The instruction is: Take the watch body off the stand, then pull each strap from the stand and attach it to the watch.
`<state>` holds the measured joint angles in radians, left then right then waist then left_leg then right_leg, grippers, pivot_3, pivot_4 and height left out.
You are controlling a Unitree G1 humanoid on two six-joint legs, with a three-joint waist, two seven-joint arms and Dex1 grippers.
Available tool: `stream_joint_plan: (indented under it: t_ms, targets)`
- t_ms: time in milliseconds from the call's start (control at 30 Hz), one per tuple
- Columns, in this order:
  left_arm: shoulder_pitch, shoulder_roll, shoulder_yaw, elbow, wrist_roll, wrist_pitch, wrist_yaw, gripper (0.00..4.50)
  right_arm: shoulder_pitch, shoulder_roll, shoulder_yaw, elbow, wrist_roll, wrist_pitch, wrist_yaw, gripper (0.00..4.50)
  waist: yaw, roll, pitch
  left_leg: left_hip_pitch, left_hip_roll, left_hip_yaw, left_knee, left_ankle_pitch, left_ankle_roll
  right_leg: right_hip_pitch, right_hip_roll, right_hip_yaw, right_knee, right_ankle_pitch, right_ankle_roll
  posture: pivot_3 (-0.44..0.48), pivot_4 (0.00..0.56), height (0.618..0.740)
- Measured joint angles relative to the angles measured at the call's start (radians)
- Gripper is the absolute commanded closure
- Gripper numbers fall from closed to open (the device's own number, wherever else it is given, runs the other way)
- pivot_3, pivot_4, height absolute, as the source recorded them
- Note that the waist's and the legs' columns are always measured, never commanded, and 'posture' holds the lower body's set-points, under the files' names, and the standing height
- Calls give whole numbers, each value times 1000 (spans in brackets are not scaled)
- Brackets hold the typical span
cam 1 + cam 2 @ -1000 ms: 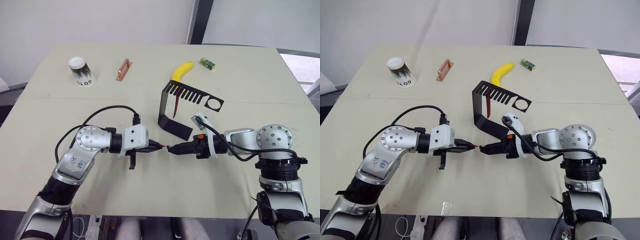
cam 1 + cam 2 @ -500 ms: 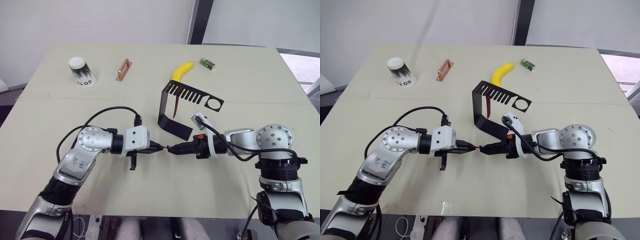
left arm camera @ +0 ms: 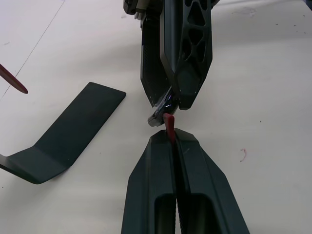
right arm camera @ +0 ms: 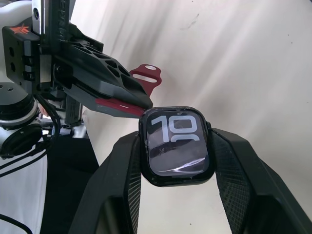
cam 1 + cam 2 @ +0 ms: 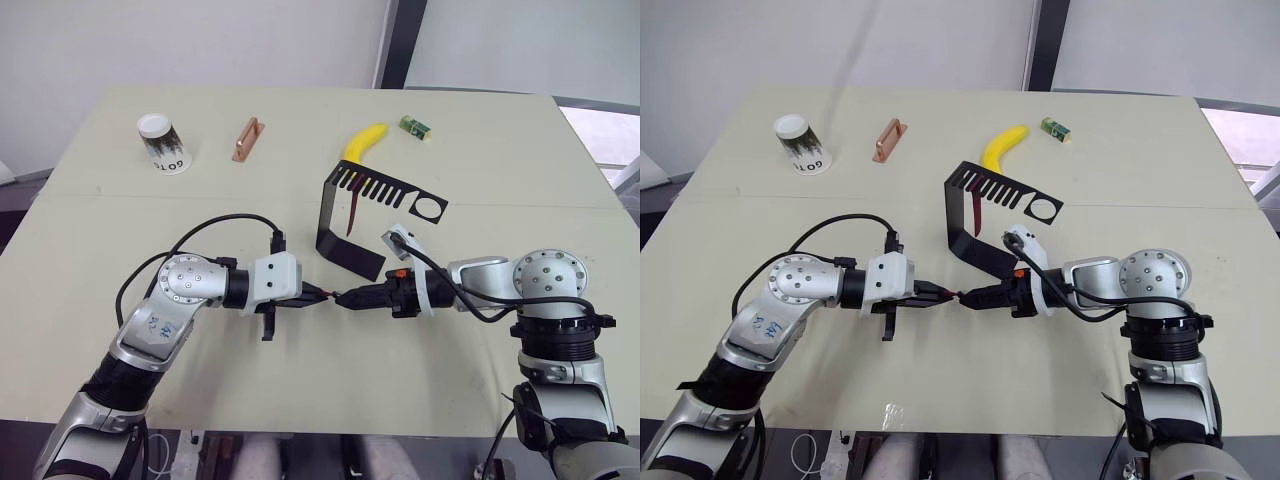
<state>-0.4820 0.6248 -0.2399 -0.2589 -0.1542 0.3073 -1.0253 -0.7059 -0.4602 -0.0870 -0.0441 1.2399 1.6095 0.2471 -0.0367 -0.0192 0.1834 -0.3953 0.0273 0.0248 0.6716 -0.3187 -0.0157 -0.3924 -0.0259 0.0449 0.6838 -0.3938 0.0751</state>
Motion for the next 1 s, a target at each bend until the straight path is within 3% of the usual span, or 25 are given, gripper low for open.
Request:
stream_joint_plan:
  t_ms: [1000]
  targets:
    - [-58, -60, -42, 41, 74, 34, 20, 4500, -28, -4, -2, 9, -14, 0, -49, 2887, 2, 0, 0, -7, 0, -2, 7, 0, 0, -3, 0, -2, 2, 0, 0, 0, 150, 740]
